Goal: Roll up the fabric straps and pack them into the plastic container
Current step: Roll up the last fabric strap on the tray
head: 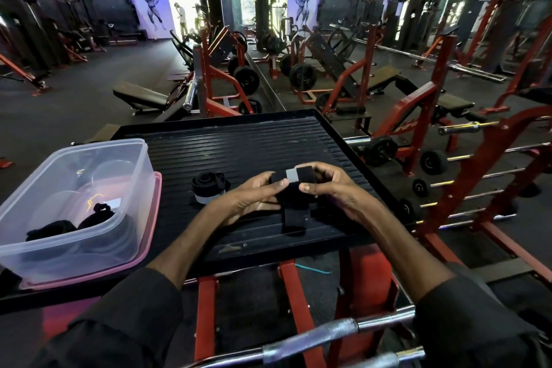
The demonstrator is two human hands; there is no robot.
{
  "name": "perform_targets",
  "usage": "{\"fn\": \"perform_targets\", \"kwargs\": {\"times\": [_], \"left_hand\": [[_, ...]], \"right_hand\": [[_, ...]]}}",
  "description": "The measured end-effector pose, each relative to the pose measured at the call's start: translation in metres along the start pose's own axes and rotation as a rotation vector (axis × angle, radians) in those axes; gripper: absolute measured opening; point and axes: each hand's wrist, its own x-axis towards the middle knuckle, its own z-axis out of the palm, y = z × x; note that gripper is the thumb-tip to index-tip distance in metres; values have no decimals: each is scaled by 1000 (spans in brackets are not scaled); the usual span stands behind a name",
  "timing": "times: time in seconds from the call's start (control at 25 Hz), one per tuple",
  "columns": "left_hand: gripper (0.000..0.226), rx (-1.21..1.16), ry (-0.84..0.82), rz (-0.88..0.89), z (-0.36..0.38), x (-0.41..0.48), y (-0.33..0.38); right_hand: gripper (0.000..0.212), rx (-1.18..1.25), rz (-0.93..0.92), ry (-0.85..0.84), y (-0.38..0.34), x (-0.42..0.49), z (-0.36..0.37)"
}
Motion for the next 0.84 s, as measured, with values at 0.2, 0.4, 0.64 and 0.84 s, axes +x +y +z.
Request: {"fn": "perform_targets", "kwargs": {"times": [0.2, 0.4, 0.64, 0.84], "left_hand": [[52, 292, 216, 269, 5, 0, -11], [54, 555, 319, 480, 9, -10, -6], [60, 434, 269, 432, 10, -9, -1], [45, 61, 58, 84, 5, -7, 0]], "right_hand": [[60, 46, 22, -44, -4, 1, 1], [48, 282, 233, -121, -5, 4, -2], [32, 134, 237, -54, -5, 5, 7], [59, 234, 124, 34, 1, 8, 9]]}}
